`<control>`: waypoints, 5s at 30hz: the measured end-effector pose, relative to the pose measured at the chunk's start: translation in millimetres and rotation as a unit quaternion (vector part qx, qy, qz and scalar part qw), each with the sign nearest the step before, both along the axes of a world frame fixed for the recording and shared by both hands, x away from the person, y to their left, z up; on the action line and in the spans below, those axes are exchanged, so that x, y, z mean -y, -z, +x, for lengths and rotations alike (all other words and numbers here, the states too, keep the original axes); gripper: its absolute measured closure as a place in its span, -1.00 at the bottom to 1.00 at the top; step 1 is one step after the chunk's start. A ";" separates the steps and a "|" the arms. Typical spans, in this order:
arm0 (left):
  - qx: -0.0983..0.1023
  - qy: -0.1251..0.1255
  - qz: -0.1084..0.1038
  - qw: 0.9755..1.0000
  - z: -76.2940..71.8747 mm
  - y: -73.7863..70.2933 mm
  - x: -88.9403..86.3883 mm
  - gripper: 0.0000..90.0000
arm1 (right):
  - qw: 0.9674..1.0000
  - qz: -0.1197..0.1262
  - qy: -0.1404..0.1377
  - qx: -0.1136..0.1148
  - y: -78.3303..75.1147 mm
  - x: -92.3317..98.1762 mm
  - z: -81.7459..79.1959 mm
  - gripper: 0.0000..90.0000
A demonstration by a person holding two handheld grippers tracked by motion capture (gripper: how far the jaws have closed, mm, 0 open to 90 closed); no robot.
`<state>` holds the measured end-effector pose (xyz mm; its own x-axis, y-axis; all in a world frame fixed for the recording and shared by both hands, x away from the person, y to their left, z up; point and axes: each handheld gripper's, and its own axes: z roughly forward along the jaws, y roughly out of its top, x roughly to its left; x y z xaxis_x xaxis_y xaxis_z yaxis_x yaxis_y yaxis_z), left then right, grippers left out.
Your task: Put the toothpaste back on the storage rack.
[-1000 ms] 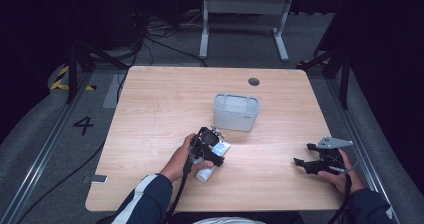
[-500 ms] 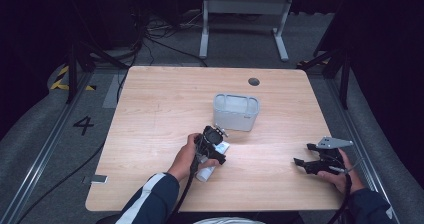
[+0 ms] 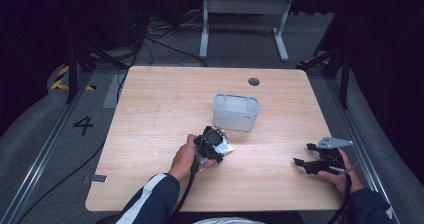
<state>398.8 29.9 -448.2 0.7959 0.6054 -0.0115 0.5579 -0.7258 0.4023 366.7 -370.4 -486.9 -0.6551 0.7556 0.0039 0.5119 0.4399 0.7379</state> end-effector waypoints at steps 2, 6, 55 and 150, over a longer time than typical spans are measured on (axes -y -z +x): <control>0.010 0.006 0.000 1.000 -0.5 -1.4 -0.9 0.17 | 1.000 0.000 0.000 0.000 0.0 0.0 0.0 -0.67; 0.025 0.008 -0.011 1.000 -1.5 -5.0 -4.6 0.24 | 1.000 0.000 0.000 0.000 0.0 0.0 0.0 -0.67; 0.146 0.050 -0.202 0.967 -31.0 -68.7 -52.5 0.45 | 1.000 0.000 -0.002 0.000 0.0 0.3 0.0 -0.66; 0.256 0.015 -0.331 0.908 79.2 -104.4 18.5 0.43 | 1.000 0.000 -0.002 -0.001 -0.1 0.6 -0.8 -0.66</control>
